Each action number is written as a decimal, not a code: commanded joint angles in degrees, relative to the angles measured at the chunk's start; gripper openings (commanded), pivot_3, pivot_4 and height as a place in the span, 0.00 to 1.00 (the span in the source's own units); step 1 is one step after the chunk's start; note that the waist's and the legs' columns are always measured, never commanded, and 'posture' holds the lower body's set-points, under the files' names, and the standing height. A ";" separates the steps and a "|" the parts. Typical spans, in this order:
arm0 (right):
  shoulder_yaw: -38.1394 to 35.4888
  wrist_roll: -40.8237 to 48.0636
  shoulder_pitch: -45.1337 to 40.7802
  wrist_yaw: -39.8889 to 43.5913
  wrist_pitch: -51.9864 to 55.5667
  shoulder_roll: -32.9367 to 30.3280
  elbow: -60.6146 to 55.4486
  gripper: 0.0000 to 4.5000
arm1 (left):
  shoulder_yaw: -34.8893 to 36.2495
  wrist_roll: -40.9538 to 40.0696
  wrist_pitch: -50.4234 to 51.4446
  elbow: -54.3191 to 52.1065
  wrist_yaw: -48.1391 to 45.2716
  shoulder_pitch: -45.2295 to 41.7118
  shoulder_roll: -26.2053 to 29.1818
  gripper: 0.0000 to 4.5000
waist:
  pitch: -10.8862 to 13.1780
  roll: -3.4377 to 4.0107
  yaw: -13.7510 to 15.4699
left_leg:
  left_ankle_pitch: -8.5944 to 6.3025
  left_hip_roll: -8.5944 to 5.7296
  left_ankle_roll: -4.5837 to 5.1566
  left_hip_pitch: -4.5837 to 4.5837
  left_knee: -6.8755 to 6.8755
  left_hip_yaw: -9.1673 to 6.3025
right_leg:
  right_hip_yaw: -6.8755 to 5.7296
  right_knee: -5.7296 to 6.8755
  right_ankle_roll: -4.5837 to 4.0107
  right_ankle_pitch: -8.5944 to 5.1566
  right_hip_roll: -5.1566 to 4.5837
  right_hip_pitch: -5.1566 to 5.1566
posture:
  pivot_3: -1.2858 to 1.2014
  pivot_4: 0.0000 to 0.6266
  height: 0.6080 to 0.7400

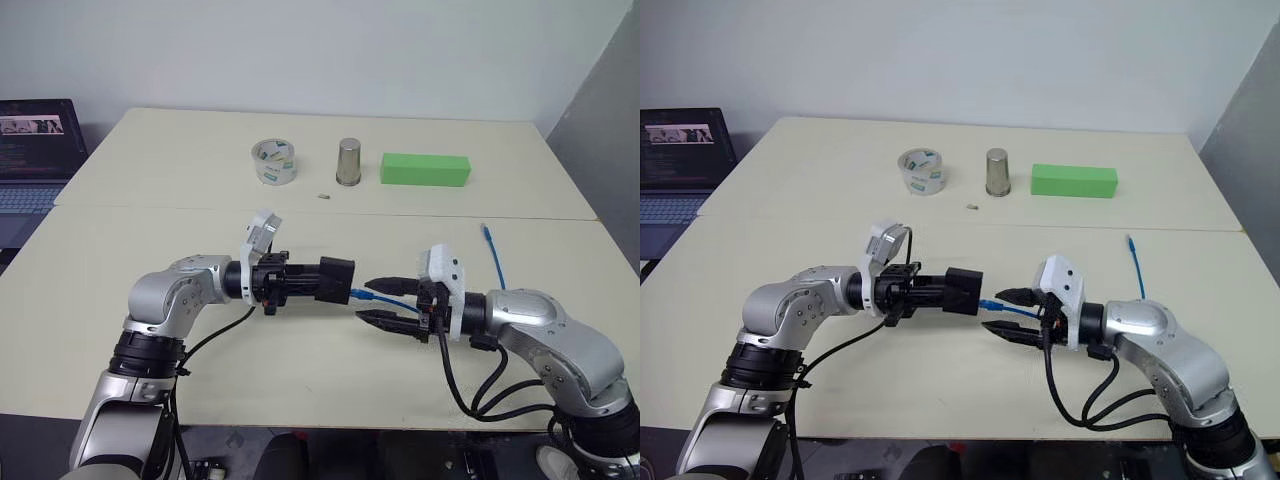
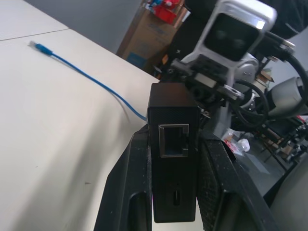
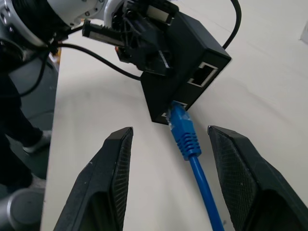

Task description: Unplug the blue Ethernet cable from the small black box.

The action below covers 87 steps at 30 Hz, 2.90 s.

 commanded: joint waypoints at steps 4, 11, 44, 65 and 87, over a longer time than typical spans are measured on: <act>-3.86 6.92 -3.07 -1.54 4.48 1.13 0.79 0.58 | 0.40 -0.78 -0.87 -2.38 -0.58 -0.88 0.31 0.18 | 0.01 0.01 0.00 | 0.00 0.00 0.00 0.00 0.00 -0.01 | -0.01 0.00 0.00 0.00 0.00 -0.01 | 0.52 0.24 1.00; -3.32 7.96 -3.66 -2.12 5.38 0.63 1.12 0.58 | 0.77 -0.89 -1.53 -2.88 0.02 -0.47 0.04 0.18 | 0.01 0.01 0.00 | 0.00 0.00 0.01 -0.01 0.00 -0.01 | -0.01 -0.01 0.00 0.00 0.00 -0.01 | 0.52 0.24 1.00; -1.47 9.74 -5.59 -2.26 7.82 0.91 1.39 0.02 | 0.07 -0.41 -3.72 -3.89 0.05 0.98 0.09 0.18 | 0.02 0.03 0.00 | -0.01 0.00 0.01 -0.02 -0.01 -0.01 | -0.01 -0.03 0.00 0.00 0.00 0.00 | 0.52 0.24 1.00; -1.24 10.17 -4.08 3.37 9.40 -7.81 3.39 0.01 | -2.23 3.55 -10.23 -3.12 -4.73 1.60 4.47 0.18 | 0.07 0.08 0.04 | -0.12 0.00 0.21 -0.02 -0.02 -0.01 | 0.00 -0.08 0.00 0.00 0.01 0.00 | 0.52 0.24 1.00; -3.29 14.09 -2.20 -1.96 8.88 -3.21 1.33 0.32 | -1.60 0.49 -6.79 -4.63 -2.39 1.40 2.85 0.18 | 0.09 0.10 0.03 | -0.12 0.00 0.22 -0.02 -0.03 -0.02 | -0.02 -0.08 0.00 0.00 0.01 0.00 | 0.52 0.24 1.00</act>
